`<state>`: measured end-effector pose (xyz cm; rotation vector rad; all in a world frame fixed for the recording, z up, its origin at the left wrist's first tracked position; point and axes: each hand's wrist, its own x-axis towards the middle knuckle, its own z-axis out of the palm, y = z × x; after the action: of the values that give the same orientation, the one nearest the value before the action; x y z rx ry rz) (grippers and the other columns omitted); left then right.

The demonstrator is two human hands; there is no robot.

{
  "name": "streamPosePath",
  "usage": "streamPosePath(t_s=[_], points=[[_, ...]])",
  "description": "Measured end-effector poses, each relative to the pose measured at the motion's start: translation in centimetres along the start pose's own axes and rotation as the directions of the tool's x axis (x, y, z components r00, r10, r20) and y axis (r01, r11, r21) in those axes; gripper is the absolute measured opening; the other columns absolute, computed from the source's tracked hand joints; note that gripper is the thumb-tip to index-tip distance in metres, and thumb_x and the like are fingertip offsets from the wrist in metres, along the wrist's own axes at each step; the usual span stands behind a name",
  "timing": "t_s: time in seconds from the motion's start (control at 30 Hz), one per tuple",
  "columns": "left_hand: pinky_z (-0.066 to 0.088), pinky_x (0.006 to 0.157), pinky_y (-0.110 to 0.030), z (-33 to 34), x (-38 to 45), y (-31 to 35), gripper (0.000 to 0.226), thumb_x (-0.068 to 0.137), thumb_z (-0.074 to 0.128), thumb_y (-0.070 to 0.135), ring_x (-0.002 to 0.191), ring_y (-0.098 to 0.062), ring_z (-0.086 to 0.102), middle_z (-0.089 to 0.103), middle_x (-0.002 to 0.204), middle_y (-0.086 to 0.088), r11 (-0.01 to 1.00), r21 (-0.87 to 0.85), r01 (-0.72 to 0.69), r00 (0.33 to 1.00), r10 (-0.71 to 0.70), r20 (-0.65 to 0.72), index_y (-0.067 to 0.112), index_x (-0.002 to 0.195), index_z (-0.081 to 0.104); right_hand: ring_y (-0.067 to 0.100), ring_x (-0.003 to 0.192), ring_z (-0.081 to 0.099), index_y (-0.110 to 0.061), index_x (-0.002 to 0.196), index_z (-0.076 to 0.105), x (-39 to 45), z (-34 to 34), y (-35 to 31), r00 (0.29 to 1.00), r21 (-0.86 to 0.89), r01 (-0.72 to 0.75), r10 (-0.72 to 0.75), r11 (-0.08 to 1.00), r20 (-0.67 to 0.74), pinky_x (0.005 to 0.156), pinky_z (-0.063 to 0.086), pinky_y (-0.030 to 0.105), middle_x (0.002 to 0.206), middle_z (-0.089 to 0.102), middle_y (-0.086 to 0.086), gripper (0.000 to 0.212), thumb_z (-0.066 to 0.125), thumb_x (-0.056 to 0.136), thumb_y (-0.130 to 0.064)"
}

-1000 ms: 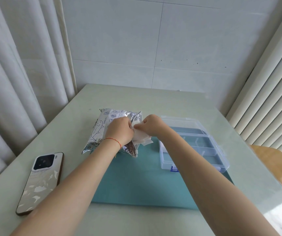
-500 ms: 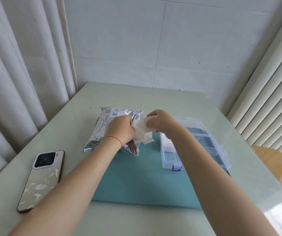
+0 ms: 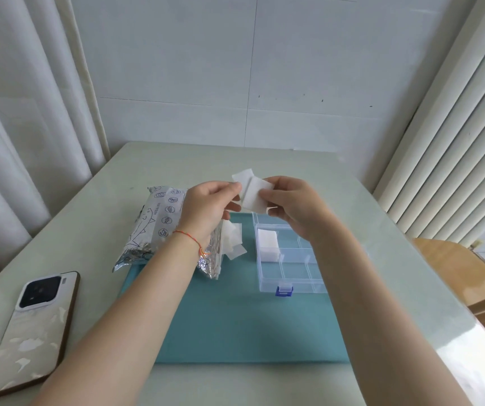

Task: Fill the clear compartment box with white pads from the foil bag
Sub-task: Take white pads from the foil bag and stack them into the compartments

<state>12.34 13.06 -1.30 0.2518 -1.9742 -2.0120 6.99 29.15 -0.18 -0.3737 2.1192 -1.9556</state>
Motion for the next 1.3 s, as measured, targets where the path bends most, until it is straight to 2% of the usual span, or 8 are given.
streamPosePath(t_s=[0.13,0.2,0.37,0.53,0.77,0.9,1.2,1.3], points=[[0.039,0.043,-0.017,0.0,0.6,-0.2,0.012,0.086,0.07,0.012,0.053,-0.012,0.064,0.065,0.061,0.0,0.999,-0.015,0.042,0.998,-0.042,-0.043,0.011,0.074,0.067,0.019,0.071,0.065,-0.012,0.095,0.06,0.0,-0.8,-0.1,0.999,-0.052,0.033,-0.036,0.998,-0.041,0.062,0.048,0.027,0.081,0.068,0.005,0.009,0.059,0.092,-0.004],[0.037,0.041,-0.017,-0.2,0.8,-0.3,0.013,0.086,0.07,0.012,0.051,-0.011,0.061,0.063,0.059,-0.002,0.998,0.06,0.032,0.999,-0.03,-0.029,0.011,0.073,0.067,0.019,0.072,0.066,-0.013,0.093,0.057,0.0,-1.3,0.2,0.998,-0.036,0.049,-0.05,0.998,-0.049,0.064,0.049,0.029,0.079,0.07,0.004,0.006,0.06,0.092,-0.007],[0.037,0.041,-0.018,-0.6,0.7,-0.1,0.009,0.086,0.067,0.009,0.049,-0.009,0.057,0.064,0.056,0.004,0.972,0.233,-0.023,0.993,-0.005,0.119,0.01,0.077,0.07,0.015,0.081,0.065,-0.013,0.088,0.063,-0.3,-1.4,0.8,0.994,-0.082,0.042,-0.033,0.996,0.101,0.074,0.051,0.032,0.083,0.067,-0.001,0.005,0.065,0.092,-0.015],[0.036,0.041,-0.016,-1.0,0.7,0.0,0.007,0.089,0.065,0.007,0.05,-0.01,0.055,0.067,0.062,0.001,0.993,0.075,0.092,0.952,-0.109,0.286,0.006,0.084,0.068,0.024,0.079,0.066,-0.007,0.084,0.06,-0.1,-1.3,0.7,0.996,0.029,0.003,-0.005,1.0,0.093,0.078,0.058,0.037,0.082,0.064,0.007,0.008,0.067,0.089,-0.008],[0.048,0.046,-0.015,-1.6,0.6,-0.3,0.007,0.09,0.062,0.005,0.053,-0.01,0.062,0.068,0.069,-0.003,0.973,-0.11,0.202,0.929,-0.155,0.337,0.005,0.087,0.068,0.025,0.075,0.065,-0.007,0.08,0.057,0.0,-0.6,0.7,0.998,0.087,-0.014,0.009,0.996,0.057,0.08,0.059,0.042,0.077,0.064,0.009,0.014,0.069,0.087,-0.008],[0.052,0.051,-0.017,-1.4,0.5,-0.3,0.011,0.092,0.06,0.004,0.054,-0.011,0.064,0.069,0.068,-0.004,0.979,-0.095,0.181,0.936,-0.142,0.322,0.005,0.087,0.069,0.026,0.08,0.066,-0.009,0.081,0.058,0.0,-0.5,0.8,0.996,0.086,-0.032,0.024,0.996,0.084,0.087,0.057,0.047,0.081,0.067,0.01,0.013,0.069,0.088,-0.013],[0.051,0.049,-0.02,-1.2,0.7,-0.5,0.007,0.087,0.068,0.006,0.052,-0.014,0.062,0.066,0.067,-0.009,0.996,0.016,0.086,0.983,-0.088,0.161,0.006,0.079,0.07,0.02,0.087,0.068,-0.013,0.079,0.059,-0.5,-0.7,0.2,0.984,0.213,-0.073,0.036,0.974,0.173,0.085,0.056,0.036,0.09,0.07,0.005,0.013,0.064,0.091,-0.014],[0.052,0.049,-0.02,-1.2,0.5,-0.3,0.011,0.09,0.063,0.003,0.052,-0.015,0.062,0.068,0.066,-0.007,0.997,0.02,0.076,0.978,-0.079,0.192,0.006,0.081,0.07,0.022,0.087,0.068,-0.011,0.08,0.058,-0.4,-0.6,0.4,0.986,0.19,-0.073,0.042,0.979,0.16,0.086,0.056,0.037,0.089,0.069,0.007,0.013,0.064,0.091,-0.013]])
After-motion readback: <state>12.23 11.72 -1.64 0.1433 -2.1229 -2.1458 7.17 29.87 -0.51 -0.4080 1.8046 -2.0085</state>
